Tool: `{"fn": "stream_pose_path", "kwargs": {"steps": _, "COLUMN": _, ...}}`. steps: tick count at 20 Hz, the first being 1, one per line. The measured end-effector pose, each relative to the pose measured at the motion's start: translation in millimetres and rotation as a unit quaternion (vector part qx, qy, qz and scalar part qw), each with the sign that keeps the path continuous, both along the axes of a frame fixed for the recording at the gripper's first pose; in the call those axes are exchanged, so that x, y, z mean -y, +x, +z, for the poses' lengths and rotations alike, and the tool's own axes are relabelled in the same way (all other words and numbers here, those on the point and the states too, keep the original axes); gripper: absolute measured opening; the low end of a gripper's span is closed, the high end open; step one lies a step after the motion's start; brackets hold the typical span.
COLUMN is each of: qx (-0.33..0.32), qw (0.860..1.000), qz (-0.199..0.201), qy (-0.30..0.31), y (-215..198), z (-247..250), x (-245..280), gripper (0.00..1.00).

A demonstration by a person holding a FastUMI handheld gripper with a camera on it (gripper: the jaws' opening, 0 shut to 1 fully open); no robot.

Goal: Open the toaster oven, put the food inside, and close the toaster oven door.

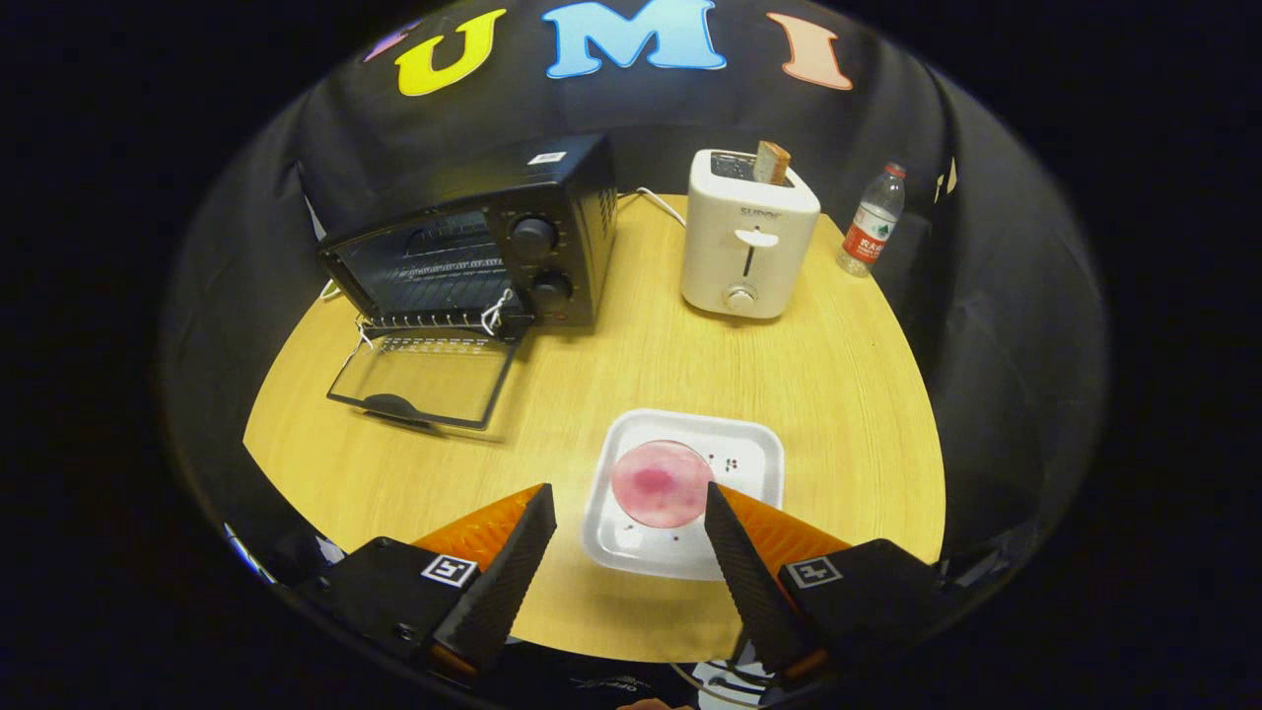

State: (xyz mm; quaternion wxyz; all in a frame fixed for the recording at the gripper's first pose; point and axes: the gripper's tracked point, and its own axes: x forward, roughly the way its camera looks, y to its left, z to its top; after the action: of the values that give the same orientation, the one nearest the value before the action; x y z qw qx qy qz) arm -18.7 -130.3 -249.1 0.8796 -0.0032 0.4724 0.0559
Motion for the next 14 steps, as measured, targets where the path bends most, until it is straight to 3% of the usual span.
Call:
{"fn": "stream_pose_path", "kwargs": {"steps": 2, "qx": -0.016, "qw": 1.0, "qz": 0.003, "qy": 0.016, "y": 3, "z": -5, "x": 24, "gripper": 0.97}}
{"fn": "stream_pose_path", "kwargs": {"steps": 7, "qx": -0.08, "qw": 0.994, "qz": -0.033, "qy": 0.074, "y": 12, "z": -28, "x": 65, "gripper": 0.98}}
{"fn": "stream_pose_path", "kwargs": {"steps": 14, "qx": -0.145, "qw": 0.987, "qz": -0.043, "qy": 0.053, "y": 10, "z": -65, "x": 85, "gripper": 0.99}}
